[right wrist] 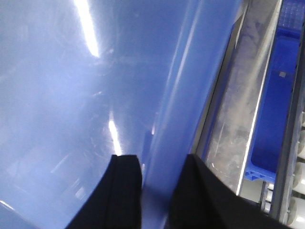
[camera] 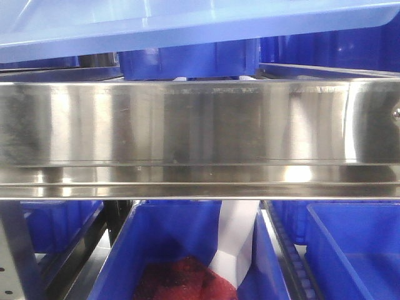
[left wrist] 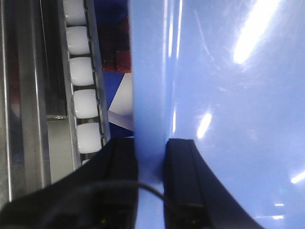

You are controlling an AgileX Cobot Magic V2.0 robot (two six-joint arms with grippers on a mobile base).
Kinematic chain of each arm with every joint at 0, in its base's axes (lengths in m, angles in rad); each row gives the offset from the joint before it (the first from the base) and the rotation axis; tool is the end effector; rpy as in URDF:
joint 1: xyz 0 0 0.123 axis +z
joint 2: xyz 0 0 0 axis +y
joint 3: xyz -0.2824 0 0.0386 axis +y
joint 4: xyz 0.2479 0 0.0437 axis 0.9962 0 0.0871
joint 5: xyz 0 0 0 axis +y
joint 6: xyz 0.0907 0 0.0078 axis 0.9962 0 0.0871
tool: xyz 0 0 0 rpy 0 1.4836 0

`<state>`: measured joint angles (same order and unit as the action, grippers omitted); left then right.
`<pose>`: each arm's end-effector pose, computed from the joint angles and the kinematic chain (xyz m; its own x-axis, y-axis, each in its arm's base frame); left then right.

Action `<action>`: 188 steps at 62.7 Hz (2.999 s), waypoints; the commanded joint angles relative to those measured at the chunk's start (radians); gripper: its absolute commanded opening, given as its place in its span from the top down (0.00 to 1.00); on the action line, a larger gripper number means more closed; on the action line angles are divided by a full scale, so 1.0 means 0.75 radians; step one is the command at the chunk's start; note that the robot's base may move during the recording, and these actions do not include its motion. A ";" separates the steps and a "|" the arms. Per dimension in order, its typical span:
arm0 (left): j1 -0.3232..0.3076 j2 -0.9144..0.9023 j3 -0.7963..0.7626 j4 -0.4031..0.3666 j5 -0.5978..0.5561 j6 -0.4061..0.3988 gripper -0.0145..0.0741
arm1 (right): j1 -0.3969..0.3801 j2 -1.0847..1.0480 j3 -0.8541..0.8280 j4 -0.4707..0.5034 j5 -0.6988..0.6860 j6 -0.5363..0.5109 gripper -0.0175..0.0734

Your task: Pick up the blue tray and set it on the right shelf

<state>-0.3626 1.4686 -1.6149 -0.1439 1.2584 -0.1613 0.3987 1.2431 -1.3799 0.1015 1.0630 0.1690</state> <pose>0.2718 -0.1164 0.4102 -0.8662 0.1121 -0.4870 0.2462 0.9438 -0.2206 0.2235 0.1029 0.4125 -0.7637 -0.0874 -0.6397 -0.2825 0.9361 0.2094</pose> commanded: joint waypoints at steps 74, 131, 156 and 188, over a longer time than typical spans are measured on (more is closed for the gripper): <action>-0.008 0.383 -0.338 0.131 -0.052 0.016 0.27 | -0.108 0.559 -0.390 0.015 -0.069 -0.041 0.11; -0.055 -0.588 0.663 0.107 -0.706 0.050 0.90 | -0.110 -0.335 0.334 -0.163 -0.474 -0.127 0.75; -0.055 -1.248 1.355 0.127 -1.250 0.051 0.89 | -0.110 -1.126 1.141 -0.172 -1.008 -0.225 0.75; -0.055 -1.412 1.491 0.192 -1.442 0.053 0.89 | -0.110 -1.375 1.359 -0.177 -1.283 -0.218 0.75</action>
<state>-0.3972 0.4061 -0.4683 0.0000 0.2697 -0.1245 0.3184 0.2037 -0.3331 -0.0178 0.2003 0.0128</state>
